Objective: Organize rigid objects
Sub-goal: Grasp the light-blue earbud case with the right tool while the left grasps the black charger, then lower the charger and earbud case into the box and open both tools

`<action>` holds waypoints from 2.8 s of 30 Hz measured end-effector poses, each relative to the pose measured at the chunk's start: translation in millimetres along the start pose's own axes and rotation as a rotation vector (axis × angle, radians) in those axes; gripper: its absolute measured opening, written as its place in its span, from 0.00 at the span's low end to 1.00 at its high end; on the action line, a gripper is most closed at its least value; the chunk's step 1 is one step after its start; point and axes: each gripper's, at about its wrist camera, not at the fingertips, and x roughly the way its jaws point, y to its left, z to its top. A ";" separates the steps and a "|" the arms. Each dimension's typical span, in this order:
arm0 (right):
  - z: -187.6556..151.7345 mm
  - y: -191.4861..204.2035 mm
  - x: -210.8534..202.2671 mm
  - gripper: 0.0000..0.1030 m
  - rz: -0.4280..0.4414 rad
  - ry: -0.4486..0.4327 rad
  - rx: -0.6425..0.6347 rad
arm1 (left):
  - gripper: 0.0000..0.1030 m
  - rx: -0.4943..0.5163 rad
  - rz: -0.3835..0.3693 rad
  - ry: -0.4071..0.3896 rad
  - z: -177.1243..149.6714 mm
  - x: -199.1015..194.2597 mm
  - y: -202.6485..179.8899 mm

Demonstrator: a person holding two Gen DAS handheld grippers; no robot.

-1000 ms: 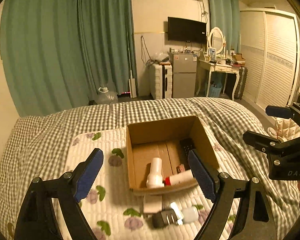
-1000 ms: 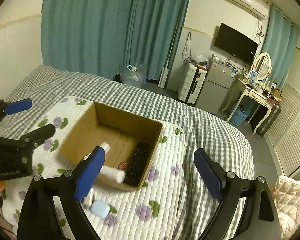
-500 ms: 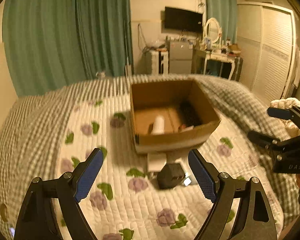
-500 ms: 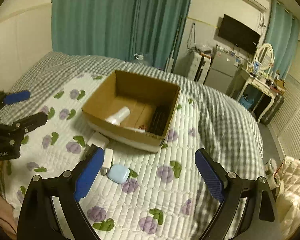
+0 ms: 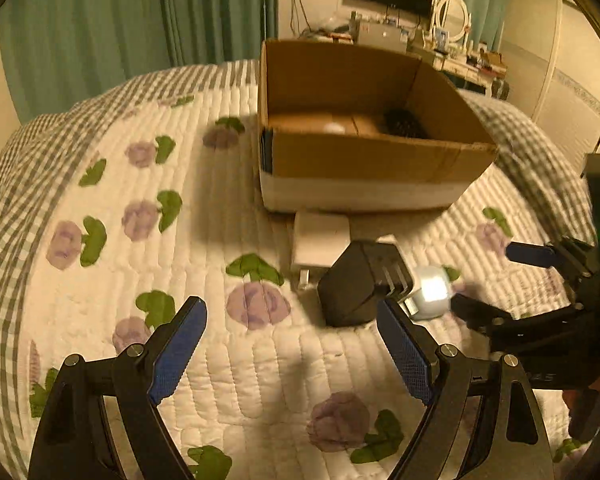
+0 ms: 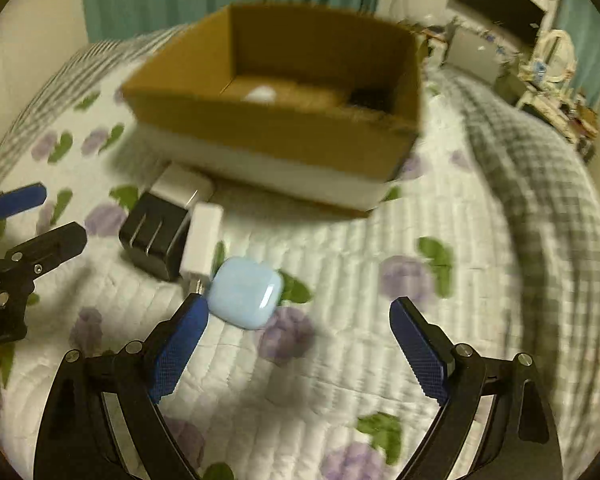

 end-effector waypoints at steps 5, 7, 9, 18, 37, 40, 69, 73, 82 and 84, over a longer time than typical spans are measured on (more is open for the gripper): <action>0.5 2.2 27.5 0.68 0.014 0.030 -0.025 | 0.86 -0.001 0.013 0.034 -1.5 8.2 -0.1; 3.6 5.3 32.2 0.68 0.075 0.025 -0.045 | 0.86 0.009 0.012 0.049 -1.8 11.9 -3.1; 2.9 11.9 40.7 0.68 0.121 0.063 -0.082 | 0.86 0.026 0.020 0.060 -2.4 14.9 -7.0; -4.2 11.7 43.1 0.56 0.108 0.042 -0.111 | 0.86 0.054 0.023 0.096 -1.2 23.2 -22.1; 10.3 -41.6 16.9 0.56 0.020 -0.053 -0.052 | 0.56 0.024 0.013 0.130 19.7 47.2 -37.0; 25.0 -34.2 19.4 0.56 0.024 -0.042 -0.052 | 0.41 0.013 -0.004 0.152 22.9 55.6 -40.5; 68.3 -21.1 -172.8 0.56 -0.047 -0.288 -0.071 | 0.38 0.042 -0.038 -0.172 89.0 -114.8 -36.0; 84.3 -25.3 -187.8 0.56 -0.045 -0.327 -0.051 | 0.38 0.053 -0.045 -0.201 110.2 -124.3 -38.7; 126.8 -33.3 -166.7 0.56 -0.022 -0.363 -0.043 | 0.38 0.078 -0.037 -0.217 160.0 -94.6 -45.8; 131.9 -34.3 -159.6 0.56 -0.020 -0.363 -0.041 | 0.38 0.088 -0.027 -0.214 168.3 -79.2 -47.2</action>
